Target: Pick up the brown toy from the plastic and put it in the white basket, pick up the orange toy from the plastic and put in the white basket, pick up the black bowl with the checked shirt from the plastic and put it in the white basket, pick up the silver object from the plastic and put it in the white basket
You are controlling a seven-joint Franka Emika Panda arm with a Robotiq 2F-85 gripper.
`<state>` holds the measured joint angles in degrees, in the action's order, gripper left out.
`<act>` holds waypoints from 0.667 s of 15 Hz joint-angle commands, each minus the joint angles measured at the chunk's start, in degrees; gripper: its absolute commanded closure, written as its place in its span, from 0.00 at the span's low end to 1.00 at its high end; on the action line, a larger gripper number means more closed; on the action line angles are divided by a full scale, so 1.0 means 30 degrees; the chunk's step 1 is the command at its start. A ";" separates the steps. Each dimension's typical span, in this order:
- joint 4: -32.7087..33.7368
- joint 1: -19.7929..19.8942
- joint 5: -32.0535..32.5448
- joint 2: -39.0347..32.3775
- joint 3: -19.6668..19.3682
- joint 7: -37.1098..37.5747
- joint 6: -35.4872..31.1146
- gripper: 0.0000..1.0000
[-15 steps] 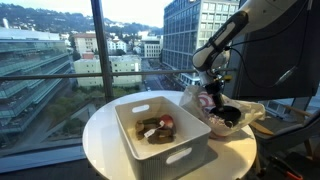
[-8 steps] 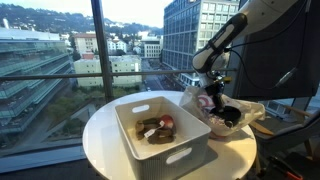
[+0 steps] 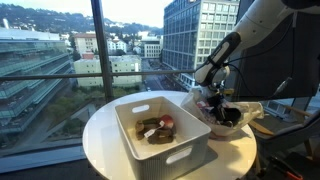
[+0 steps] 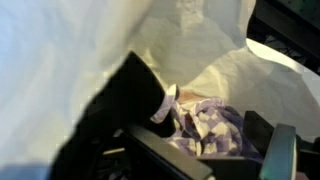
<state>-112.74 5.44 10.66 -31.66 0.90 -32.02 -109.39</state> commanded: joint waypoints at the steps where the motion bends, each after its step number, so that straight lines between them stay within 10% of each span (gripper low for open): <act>1: 0.0510 -0.0286 0.0826 -0.0548 -0.0261 0.1978 -0.1543 0.00; 6: 0.1166 -0.0856 0.2046 -0.1432 -0.0812 0.5159 -0.3054 0.00; 7: 0.1311 -0.0841 0.2059 -0.1592 -0.0790 0.5426 -0.2925 0.25; 10: 0.1401 -0.0836 0.1895 -0.1810 -0.0793 0.5978 -0.2824 0.42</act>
<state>-110.17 3.87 15.78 -35.65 -0.56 -16.40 -117.80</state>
